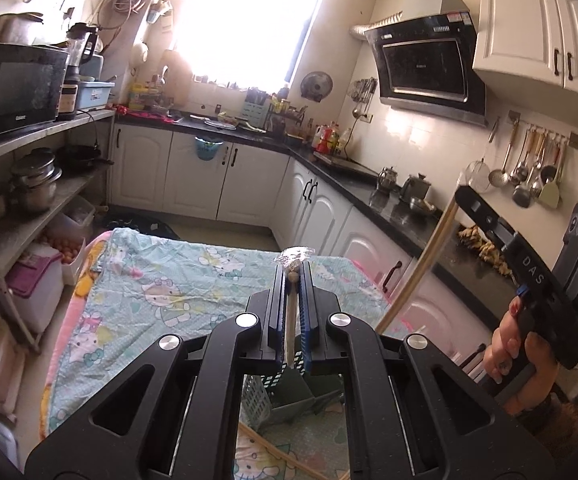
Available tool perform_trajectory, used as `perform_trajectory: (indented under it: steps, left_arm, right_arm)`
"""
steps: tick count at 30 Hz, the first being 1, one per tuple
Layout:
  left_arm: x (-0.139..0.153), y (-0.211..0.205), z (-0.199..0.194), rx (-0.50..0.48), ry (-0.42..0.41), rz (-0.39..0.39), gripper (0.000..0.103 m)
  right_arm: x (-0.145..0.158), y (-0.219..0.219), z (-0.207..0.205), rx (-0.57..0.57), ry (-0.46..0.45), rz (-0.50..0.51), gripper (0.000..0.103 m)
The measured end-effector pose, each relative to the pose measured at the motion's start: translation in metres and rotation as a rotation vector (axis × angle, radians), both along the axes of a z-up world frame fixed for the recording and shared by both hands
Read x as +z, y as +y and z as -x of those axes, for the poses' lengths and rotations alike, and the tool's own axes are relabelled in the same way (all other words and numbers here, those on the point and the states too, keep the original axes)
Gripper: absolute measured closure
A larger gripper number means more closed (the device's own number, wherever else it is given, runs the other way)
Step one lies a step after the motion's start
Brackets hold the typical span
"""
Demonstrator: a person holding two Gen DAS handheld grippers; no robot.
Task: Organize utensils
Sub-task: 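Lift both held chopsticks and carry them above the green basket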
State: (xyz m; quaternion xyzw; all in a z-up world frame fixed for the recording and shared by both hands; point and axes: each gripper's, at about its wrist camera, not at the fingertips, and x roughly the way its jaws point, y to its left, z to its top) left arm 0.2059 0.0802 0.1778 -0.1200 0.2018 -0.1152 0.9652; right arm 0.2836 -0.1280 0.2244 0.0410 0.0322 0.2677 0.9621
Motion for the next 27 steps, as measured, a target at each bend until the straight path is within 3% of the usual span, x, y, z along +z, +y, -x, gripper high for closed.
perform_trajectory:
  steps: [19,27]
  left_arm:
    - [-0.057,-0.031,-0.020,-0.019,0.069,-0.073,0.100]
    - [-0.076,-0.034,-0.025,-0.026,0.103,-0.067,0.100]
  right_arm:
    - [-0.072,0.017,-0.023,-0.026,0.048,0.025,0.098]
    - [-0.097,0.021,-0.032,-0.042,0.088,0.032,0.098]
